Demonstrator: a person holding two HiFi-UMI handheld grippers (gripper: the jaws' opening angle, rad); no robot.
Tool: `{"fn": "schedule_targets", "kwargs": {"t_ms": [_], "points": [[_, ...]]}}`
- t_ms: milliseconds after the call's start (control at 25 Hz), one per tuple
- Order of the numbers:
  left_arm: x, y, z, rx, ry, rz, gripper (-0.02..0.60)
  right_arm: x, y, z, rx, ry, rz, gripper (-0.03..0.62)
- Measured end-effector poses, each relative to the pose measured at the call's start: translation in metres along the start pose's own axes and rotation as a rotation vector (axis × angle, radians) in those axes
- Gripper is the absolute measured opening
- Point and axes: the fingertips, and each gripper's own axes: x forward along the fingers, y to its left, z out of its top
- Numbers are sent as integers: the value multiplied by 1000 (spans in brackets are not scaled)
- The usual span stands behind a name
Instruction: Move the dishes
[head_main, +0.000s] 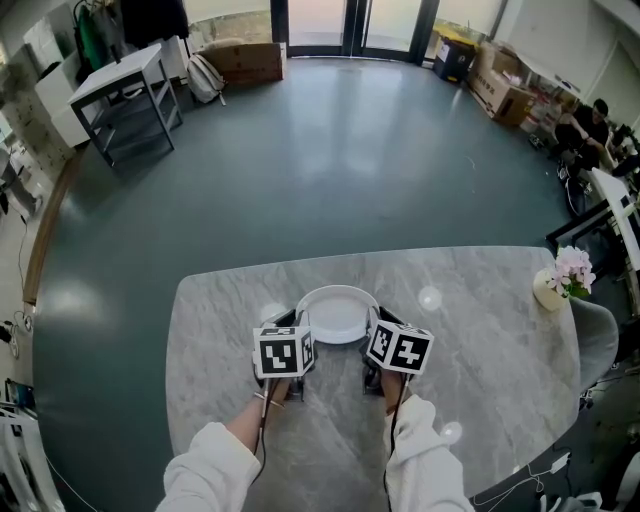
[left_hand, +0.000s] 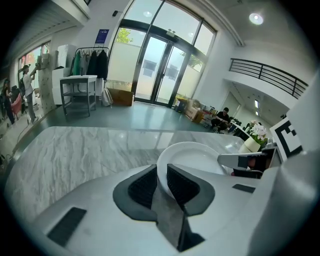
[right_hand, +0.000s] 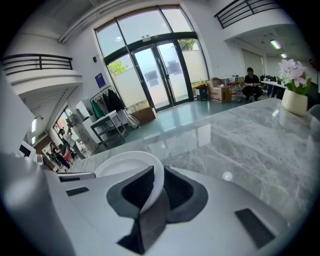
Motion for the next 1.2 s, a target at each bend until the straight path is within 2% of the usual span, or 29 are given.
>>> {"fn": "schedule_targets", "kwargs": {"t_ms": [200, 400, 680, 800, 1000, 1200], "points": [[1, -1, -1, -2, -7, -1, 52, 2, -1, -2, -15, 23, -19, 112], [0, 4, 1, -76, -28, -24, 52, 2, 1, 0, -15, 32, -27, 114], [-13, 5, 11, -110, -69, -31, 90, -6, -6, 1, 15, 9, -32, 152], [-20, 2, 9, -89, -66, -27, 105, -16, -9, 1, 40, -12, -37, 152], [-43, -7, 8, 41, -75, -4, 120, -36, -1, -5, 36, -16, -39, 152], [-91, -19, 4, 77, -131, -3, 120, -78, 18, -13, 76, -68, 15, 150]]}}
